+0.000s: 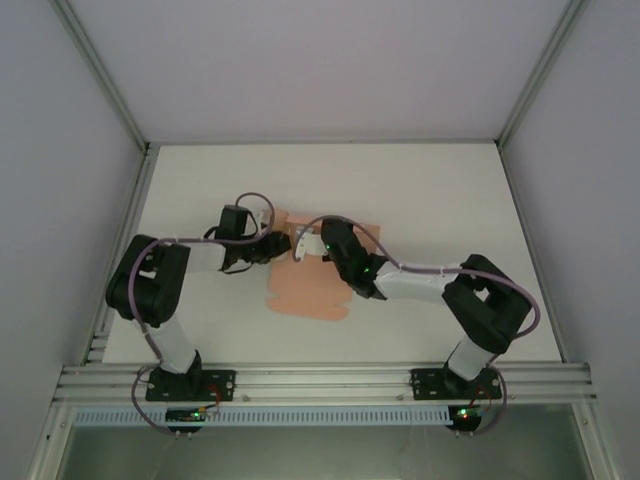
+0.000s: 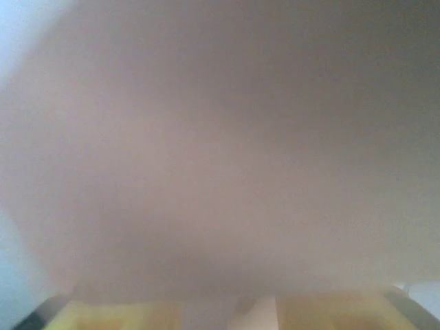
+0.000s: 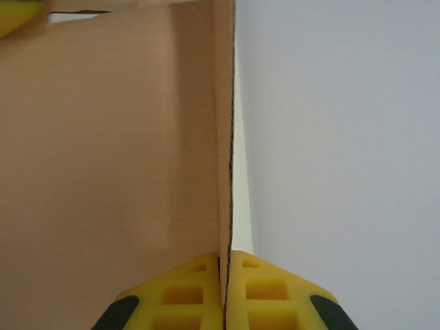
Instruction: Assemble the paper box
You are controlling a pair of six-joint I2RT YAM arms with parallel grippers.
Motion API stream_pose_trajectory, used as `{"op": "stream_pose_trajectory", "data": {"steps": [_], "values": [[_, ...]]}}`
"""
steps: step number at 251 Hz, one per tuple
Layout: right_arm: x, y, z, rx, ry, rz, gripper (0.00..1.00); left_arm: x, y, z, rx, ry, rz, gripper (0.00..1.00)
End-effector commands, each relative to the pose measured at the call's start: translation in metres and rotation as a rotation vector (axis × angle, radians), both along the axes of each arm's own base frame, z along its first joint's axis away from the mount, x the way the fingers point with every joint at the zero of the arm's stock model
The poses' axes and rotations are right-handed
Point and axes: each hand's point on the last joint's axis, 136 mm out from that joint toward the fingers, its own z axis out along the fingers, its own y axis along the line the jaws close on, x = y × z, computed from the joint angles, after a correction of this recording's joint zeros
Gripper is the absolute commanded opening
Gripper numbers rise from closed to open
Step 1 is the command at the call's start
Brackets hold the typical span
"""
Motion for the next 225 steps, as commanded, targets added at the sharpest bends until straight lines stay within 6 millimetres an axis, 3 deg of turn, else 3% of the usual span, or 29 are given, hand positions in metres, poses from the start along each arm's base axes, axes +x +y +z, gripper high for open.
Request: {"op": "stream_pose_trajectory", "data": {"steps": [1,69,110,168,225], "values": [[0.004,0.011,0.04,0.157,-0.005,0.058,0.0,-0.009,-0.01,0.029,-0.101,-0.101,-0.079,0.47],[0.001,0.007,0.036,0.208,0.072,0.065,0.0,-0.014,-0.019,0.056,-0.242,-0.186,-0.135,0.49],[0.006,0.005,0.039,0.24,0.073,0.051,0.0,-0.016,-0.024,0.067,-0.295,-0.202,-0.167,0.3],[0.005,0.009,0.051,0.267,0.055,0.078,0.0,-0.009,-0.019,0.056,-0.232,-0.178,-0.121,0.08],[-0.013,0.02,0.036,0.16,0.054,0.131,0.0,0.005,-0.008,0.032,-0.113,-0.075,-0.012,0.07]]}}
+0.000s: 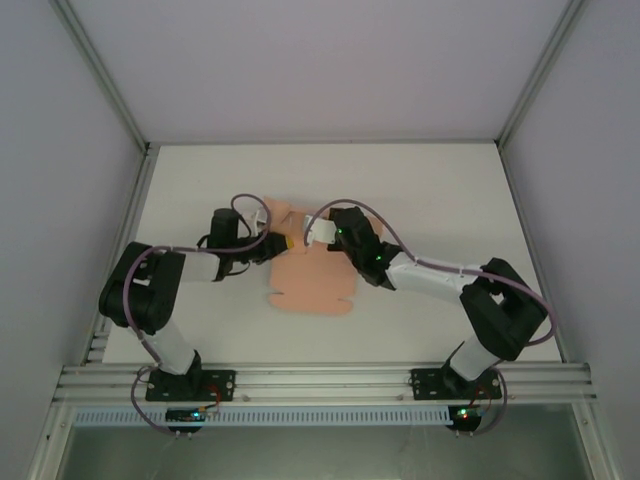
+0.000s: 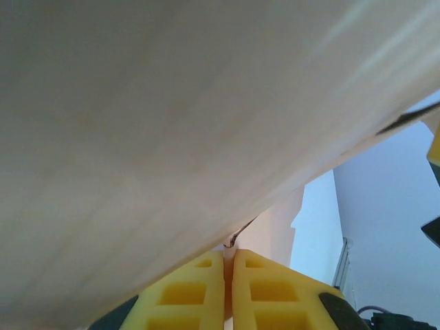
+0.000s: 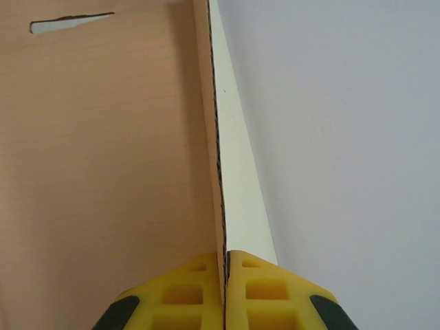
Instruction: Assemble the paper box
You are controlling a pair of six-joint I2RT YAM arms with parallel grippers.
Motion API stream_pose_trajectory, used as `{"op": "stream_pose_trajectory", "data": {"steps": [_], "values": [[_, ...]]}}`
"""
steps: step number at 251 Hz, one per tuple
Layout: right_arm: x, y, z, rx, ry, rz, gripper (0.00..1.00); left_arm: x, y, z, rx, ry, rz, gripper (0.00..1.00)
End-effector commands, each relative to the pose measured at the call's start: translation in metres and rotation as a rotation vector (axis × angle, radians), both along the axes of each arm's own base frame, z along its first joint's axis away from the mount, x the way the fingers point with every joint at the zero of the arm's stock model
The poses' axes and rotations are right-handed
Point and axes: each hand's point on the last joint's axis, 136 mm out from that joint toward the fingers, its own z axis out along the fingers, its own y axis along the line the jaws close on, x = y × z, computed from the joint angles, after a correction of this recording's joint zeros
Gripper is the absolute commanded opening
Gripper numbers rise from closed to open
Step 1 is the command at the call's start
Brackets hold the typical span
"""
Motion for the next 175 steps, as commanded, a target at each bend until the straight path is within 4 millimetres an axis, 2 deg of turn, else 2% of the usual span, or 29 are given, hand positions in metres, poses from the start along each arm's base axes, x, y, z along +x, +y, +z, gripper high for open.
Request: {"op": "stream_pose_trajectory", "data": {"steps": [1,21,66,90,109,131,162,175], "values": [[-0.02,0.028,0.016,0.015,-0.034,0.11,0.0,0.012,0.001,-0.004,0.063,0.032,0.04,0.07],[-0.028,0.033,0.005,-0.05,-0.048,0.128,0.0,0.017,0.005,-0.014,0.102,0.08,0.076,0.07],[-0.04,0.045,-0.028,-0.254,-0.119,0.129,0.0,0.022,0.005,-0.022,0.078,0.149,0.116,0.1],[-0.038,0.046,-0.036,-0.261,-0.127,0.101,0.0,0.023,0.007,-0.027,0.075,0.174,0.133,0.13],[-0.029,0.039,-0.037,-0.248,-0.121,0.068,0.0,0.02,0.011,-0.028,0.078,0.18,0.14,0.18],[-0.014,0.028,-0.035,-0.229,-0.112,0.033,0.0,0.015,0.019,-0.029,0.093,0.176,0.14,0.28],[0.006,0.008,-0.033,-0.246,-0.121,-0.011,0.0,0.002,0.036,-0.023,0.178,0.126,0.126,0.53],[0.013,0.002,-0.033,-0.25,-0.124,-0.021,0.0,-0.003,0.045,-0.017,0.237,0.088,0.118,0.67]]}}
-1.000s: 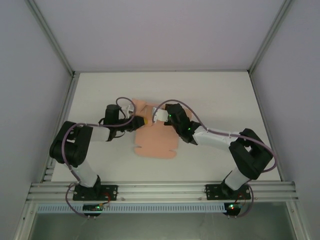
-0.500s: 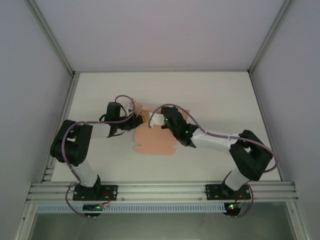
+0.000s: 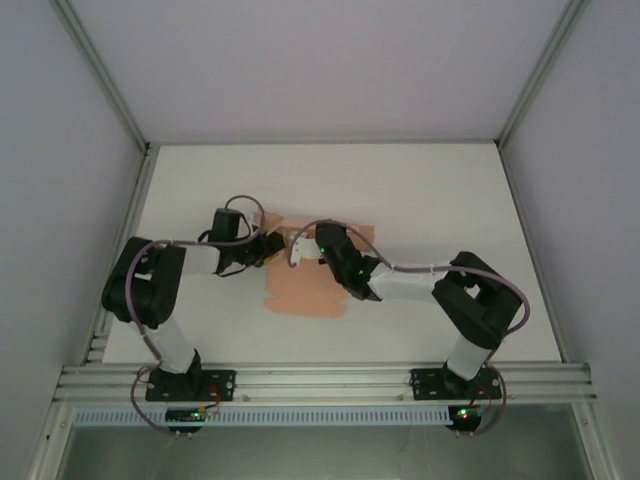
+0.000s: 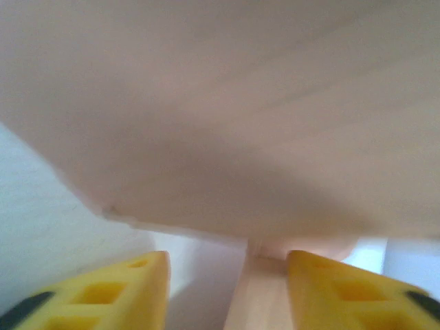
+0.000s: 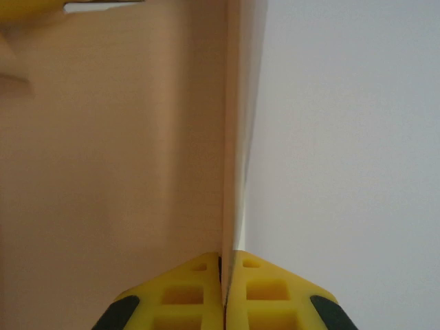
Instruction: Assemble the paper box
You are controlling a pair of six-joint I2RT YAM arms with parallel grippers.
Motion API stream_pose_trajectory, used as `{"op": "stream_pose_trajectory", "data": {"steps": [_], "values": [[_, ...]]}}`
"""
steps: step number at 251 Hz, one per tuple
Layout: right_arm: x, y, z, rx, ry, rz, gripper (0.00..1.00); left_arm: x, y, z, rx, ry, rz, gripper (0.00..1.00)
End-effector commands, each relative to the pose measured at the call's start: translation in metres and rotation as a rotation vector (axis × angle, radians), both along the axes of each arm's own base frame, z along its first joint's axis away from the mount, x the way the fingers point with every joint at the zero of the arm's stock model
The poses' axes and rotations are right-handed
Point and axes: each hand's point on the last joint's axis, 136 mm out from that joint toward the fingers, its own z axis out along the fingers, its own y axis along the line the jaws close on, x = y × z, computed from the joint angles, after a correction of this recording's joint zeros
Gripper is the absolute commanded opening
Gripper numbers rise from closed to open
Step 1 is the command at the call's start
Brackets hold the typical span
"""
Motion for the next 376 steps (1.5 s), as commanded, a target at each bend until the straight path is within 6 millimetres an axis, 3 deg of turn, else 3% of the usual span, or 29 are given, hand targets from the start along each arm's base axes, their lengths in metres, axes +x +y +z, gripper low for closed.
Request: {"op": "stream_pose_trajectory", "data": {"steps": [1,17,26,59,93,114,133,177,231,269,301,313,376], "values": [[0.017,-0.014,-0.002,-0.024,-0.012,-0.018,0.0,-0.012,0.015,0.022,0.097,-0.097,-0.056,0.68],[0.023,-0.02,0.0,-0.011,-0.016,-0.021,0.0,-0.014,0.028,0.033,0.188,-0.14,-0.058,0.85],[0.025,-0.022,0.0,-0.004,-0.017,-0.011,0.0,-0.013,0.036,0.041,0.238,-0.171,-0.051,1.0],[0.024,-0.018,0.004,0.01,-0.066,0.069,0.0,0.0,0.066,0.075,0.326,-0.267,0.008,1.0],[0.019,-0.009,0.005,0.009,-0.093,0.161,0.0,0.032,0.084,0.105,0.363,-0.341,0.03,1.0],[0.01,-0.004,0.0,0.006,-0.072,0.238,0.0,0.05,0.075,0.118,0.37,-0.399,-0.065,1.0],[0.01,-0.003,0.004,0.045,-0.055,0.248,0.0,0.053,0.058,0.123,0.35,-0.469,-0.221,1.0],[0.013,-0.006,0.006,0.063,-0.026,0.247,0.0,0.042,0.038,0.117,0.304,-0.552,-0.449,0.97],[0.012,-0.005,0.007,0.057,-0.016,0.25,0.0,0.03,0.03,0.085,0.301,-0.503,-0.601,0.91],[0.012,-0.004,0.007,0.062,-0.01,0.248,0.0,0.028,0.011,0.074,0.258,-0.486,-0.702,0.78],[0.017,-0.007,0.004,0.068,0.01,0.22,0.0,0.016,-0.003,0.07,0.226,-0.464,-0.78,0.59],[0.019,-0.008,0.003,0.065,0.008,0.209,0.0,0.014,-0.004,0.068,0.235,-0.462,-0.784,0.53],[0.026,-0.014,0.009,0.065,-0.016,0.163,0.0,0.014,0.007,0.052,0.322,-0.406,-0.743,0.52]]}}
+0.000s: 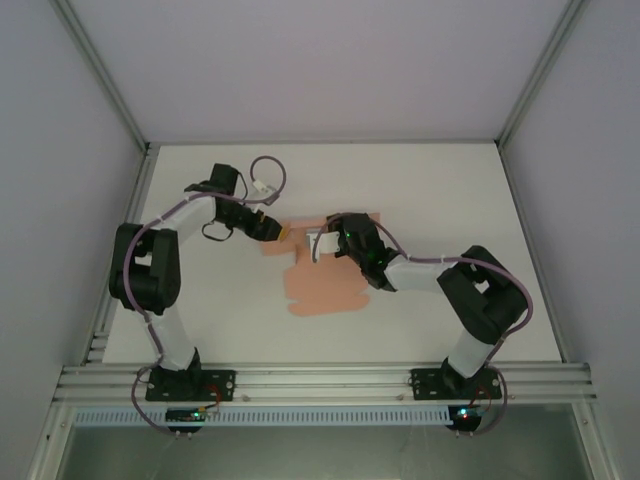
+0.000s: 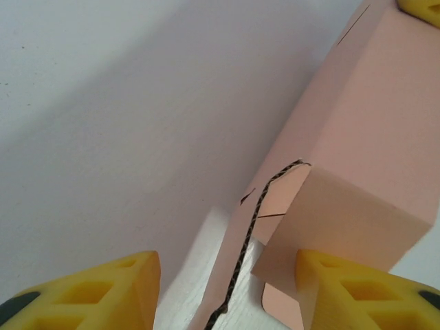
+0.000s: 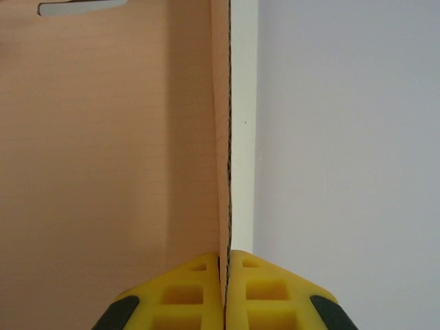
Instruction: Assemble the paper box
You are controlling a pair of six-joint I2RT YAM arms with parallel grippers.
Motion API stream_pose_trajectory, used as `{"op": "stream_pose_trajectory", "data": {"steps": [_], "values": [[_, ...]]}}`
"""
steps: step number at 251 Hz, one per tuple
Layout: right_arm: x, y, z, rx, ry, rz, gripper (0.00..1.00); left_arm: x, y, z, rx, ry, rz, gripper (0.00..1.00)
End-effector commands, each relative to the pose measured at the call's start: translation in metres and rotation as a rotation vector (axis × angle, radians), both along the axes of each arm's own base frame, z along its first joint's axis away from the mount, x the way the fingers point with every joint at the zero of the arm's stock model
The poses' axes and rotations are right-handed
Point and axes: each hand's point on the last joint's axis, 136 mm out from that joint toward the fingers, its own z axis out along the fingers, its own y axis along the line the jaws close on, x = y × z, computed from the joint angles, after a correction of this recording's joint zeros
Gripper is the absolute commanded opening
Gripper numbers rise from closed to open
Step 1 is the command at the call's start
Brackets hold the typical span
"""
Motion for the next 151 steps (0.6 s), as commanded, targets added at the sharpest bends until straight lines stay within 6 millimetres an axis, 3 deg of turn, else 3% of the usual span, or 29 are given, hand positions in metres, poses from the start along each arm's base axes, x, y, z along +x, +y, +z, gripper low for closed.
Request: {"op": "stream_pose_trajectory", "data": {"steps": [1,26,47,80,125,151], "values": [[0.009,0.0,0.02,0.044,-0.034,-0.039,0.0,-0.008,0.003,-0.004,0.029,0.013,0.0,0.52],[0.011,-0.002,0.022,0.04,-0.041,-0.055,0.0,-0.004,0.005,-0.005,0.062,0.005,0.027,0.4],[0.011,-0.003,0.025,0.045,-0.05,-0.065,0.0,0.001,0.013,-0.011,0.135,-0.001,0.09,0.23],[0.012,-0.002,0.026,0.053,-0.06,-0.09,0.0,0.022,0.015,-0.005,0.195,-0.065,0.222,0.03],[0.016,0.0,0.03,0.063,-0.12,-0.139,0.0,0.042,0.031,0.006,0.429,-0.179,0.53,0.03],[0.015,0.003,0.027,0.066,-0.126,-0.139,0.0,0.043,0.026,0.013,0.418,-0.175,0.617,0.05]]}}
